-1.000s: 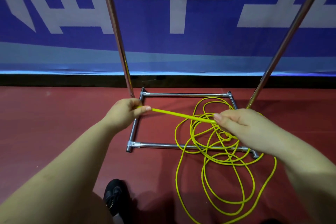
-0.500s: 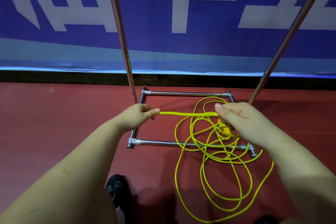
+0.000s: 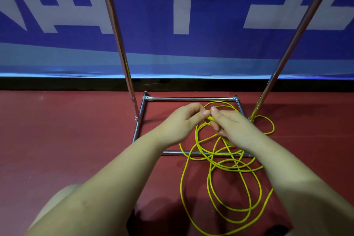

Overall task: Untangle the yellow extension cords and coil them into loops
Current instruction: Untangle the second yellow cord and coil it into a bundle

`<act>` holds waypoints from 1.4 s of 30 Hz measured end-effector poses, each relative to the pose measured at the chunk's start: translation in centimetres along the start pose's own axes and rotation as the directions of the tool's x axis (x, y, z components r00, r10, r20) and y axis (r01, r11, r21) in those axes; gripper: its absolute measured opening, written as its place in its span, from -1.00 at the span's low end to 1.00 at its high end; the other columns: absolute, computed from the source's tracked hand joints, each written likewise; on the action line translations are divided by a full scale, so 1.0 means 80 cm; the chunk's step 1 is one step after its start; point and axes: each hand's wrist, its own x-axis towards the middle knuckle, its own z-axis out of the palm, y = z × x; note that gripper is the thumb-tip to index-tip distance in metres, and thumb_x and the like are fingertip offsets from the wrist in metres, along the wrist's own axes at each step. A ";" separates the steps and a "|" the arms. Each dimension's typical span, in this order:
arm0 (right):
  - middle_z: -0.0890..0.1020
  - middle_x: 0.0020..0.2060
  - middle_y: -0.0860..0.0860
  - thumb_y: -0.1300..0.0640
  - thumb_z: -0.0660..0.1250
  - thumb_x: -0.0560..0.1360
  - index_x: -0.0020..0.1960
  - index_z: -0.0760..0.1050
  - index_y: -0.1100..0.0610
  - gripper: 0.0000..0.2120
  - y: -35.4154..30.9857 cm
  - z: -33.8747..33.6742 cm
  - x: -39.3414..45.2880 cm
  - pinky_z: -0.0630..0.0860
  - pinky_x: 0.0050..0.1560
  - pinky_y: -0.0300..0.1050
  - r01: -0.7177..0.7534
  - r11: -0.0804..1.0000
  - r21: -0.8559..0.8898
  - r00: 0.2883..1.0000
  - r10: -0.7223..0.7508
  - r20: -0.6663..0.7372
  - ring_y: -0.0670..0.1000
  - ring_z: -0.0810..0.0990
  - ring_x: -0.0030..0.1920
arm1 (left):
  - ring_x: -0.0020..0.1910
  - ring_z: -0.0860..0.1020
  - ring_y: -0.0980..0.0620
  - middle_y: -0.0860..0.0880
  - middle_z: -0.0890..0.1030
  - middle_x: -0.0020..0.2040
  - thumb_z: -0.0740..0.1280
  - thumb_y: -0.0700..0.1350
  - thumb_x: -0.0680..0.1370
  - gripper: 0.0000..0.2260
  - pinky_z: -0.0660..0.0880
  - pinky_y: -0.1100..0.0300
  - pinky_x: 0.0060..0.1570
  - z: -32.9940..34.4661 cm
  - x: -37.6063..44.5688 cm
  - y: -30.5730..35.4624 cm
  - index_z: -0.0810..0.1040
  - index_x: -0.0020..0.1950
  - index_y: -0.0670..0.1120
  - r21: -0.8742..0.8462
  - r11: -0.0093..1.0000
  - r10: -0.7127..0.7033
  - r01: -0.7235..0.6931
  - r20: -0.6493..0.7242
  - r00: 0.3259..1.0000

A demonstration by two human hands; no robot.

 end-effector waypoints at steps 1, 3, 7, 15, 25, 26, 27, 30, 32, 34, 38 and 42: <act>0.31 -0.62 -0.11 -0.08 0.02 0.60 -0.38 0.31 0.10 -0.56 0.003 -0.003 -0.002 0.21 -0.44 -0.26 -0.023 1.000 -0.002 1.000 0.023 0.019 -0.15 0.23 -0.55 | -0.27 0.32 0.14 -0.01 0.40 -0.25 0.18 -0.07 0.62 -0.80 0.31 0.27 -0.20 -0.003 0.002 -0.002 0.40 -0.21 -0.02 0.009 1.000 -0.012 0.013 -0.025 1.000; 0.38 -0.58 -0.07 -0.14 0.03 0.57 -0.38 0.35 0.08 -0.55 0.012 -0.009 -0.006 0.30 -0.36 -0.16 -0.044 0.998 -0.036 0.998 0.046 0.040 -0.08 0.32 -0.50 | -0.28 0.34 0.12 0.03 0.40 -0.27 0.16 -0.04 0.62 -0.77 0.30 0.29 -0.21 -0.014 0.006 -0.006 0.40 -0.23 0.01 0.033 0.998 -0.043 0.046 -0.086 0.995; 0.47 -0.44 -0.06 -0.24 0.17 0.48 -0.36 0.36 0.04 -0.59 0.036 -0.021 -0.013 0.44 -0.22 -0.06 -0.062 0.940 -0.335 0.989 0.104 0.109 -0.05 0.48 -0.36 | -0.24 0.38 0.12 0.03 0.43 -0.26 0.13 -0.02 0.64 -0.75 0.31 0.38 -0.20 -0.050 0.012 -0.017 0.42 -0.21 -0.03 0.010 0.991 -0.125 0.135 -0.320 0.939; 0.60 -0.28 -0.01 0.18 0.20 0.57 -0.09 0.42 0.01 -0.90 0.033 -0.032 -0.016 0.54 -0.16 0.05 -0.054 0.988 -0.147 0.996 0.065 0.068 0.07 0.62 -0.24 | -0.27 0.44 0.08 0.02 0.45 -0.34 0.13 -0.02 0.64 -0.70 0.35 0.10 0.03 -0.083 0.022 -0.047 0.48 -0.25 -0.04 -0.292 0.931 -0.340 0.217 -0.485 0.806; 0.55 -0.29 0.01 0.18 0.16 0.59 0.21 0.44 0.05 -0.78 0.003 -0.007 0.002 0.59 -0.40 -0.14 -0.090 0.985 0.147 0.994 0.079 0.074 -0.06 0.64 -0.36 | -0.24 0.49 0.05 -0.02 0.55 -0.23 0.22 -0.20 0.57 -0.86 0.41 0.37 -0.34 -0.029 0.022 -0.022 0.55 -0.12 -0.10 -0.281 0.916 -0.379 0.285 -0.384 0.842; 0.54 -0.29 0.01 0.19 0.16 0.59 0.22 0.43 0.06 -0.78 0.004 -0.004 0.006 0.59 -0.42 -0.15 -0.114 0.978 0.172 0.992 0.103 0.073 -0.07 0.63 -0.38 | -0.27 0.49 0.07 -0.01 0.56 -0.25 0.21 -0.23 0.57 -0.85 0.39 0.42 -0.39 -0.019 0.018 -0.019 0.57 -0.10 -0.13 -0.217 0.919 -0.374 0.329 -0.217 0.902; 0.53 -0.29 0.02 0.19 0.15 0.60 0.23 0.43 0.09 -0.77 0.005 -0.001 0.010 0.59 -0.44 -0.16 -0.136 0.969 0.206 0.990 0.127 0.057 -0.08 0.63 -0.39 | -0.27 0.49 0.10 0.01 0.57 -0.25 0.21 -0.22 0.58 -0.84 0.38 0.44 -0.39 -0.009 0.013 -0.017 0.58 -0.04 -0.15 -0.125 0.921 -0.377 0.370 -0.041 0.925; 0.50 -0.30 0.05 0.19 0.14 0.61 0.27 0.42 0.13 -0.74 0.007 -0.003 0.022 0.60 -0.43 -0.14 -0.180 0.916 0.360 0.978 0.206 -0.034 -0.07 0.63 -0.41 | -0.18 0.51 0.13 0.01 0.59 -0.15 0.12 -0.11 0.64 -0.71 0.41 0.44 -0.19 0.021 -0.002 -0.022 0.56 0.11 -0.25 0.040 0.910 -0.401 0.412 0.339 0.851; 0.50 -0.29 0.05 0.16 0.14 0.61 0.27 0.41 0.09 -0.74 0.008 -0.007 0.029 0.60 -0.43 -0.14 -0.186 0.875 0.447 0.967 0.244 -0.074 -0.07 0.64 -0.40 | -0.09 0.54 0.07 -0.05 0.59 -0.06 0.11 -0.10 0.65 -0.73 0.45 0.36 -0.03 0.033 -0.008 -0.026 0.53 0.13 -0.22 0.012 0.898 -0.405 0.440 0.417 0.814; 0.53 -0.25 0.04 0.13 0.15 0.60 0.27 0.40 0.06 -0.74 0.011 -0.010 0.034 0.59 -0.42 -0.16 -0.168 0.846 0.506 0.968 0.239 -0.080 -0.07 0.65 -0.35 | -0.04 0.56 -0.02 -0.08 0.58 -0.08 0.14 -0.19 0.64 -0.86 0.49 0.18 0.12 0.034 -0.008 -0.029 0.48 0.00 -0.12 -0.030 0.917 -0.350 0.397 0.412 0.841; 0.59 -0.11 0.02 0.03 0.13 0.60 0.27 0.39 0.00 -0.74 0.012 -0.009 0.040 0.60 -0.19 -0.10 -0.155 0.824 0.544 0.979 0.203 -0.028 0.01 0.64 -0.12 | -0.21 0.54 0.03 -0.06 0.54 -0.20 0.09 -0.29 0.63 -0.80 0.53 0.16 -0.05 0.013 0.002 -0.023 0.40 -0.10 -0.07 -0.170 0.936 -0.250 0.308 0.297 0.922; 0.60 0.04 0.05 -0.13 0.04 0.57 0.21 0.47 0.07 -0.59 0.016 0.003 0.035 0.53 0.01 -0.05 -0.293 0.921 0.257 0.952 0.256 0.168 0.05 0.60 0.06 | -0.29 0.59 0.07 -0.04 0.55 -0.25 0.09 -0.24 0.64 -0.83 0.57 0.17 -0.16 -0.019 0.016 -0.018 0.41 -0.08 -0.08 -0.398 0.871 -0.264 0.287 0.114 0.958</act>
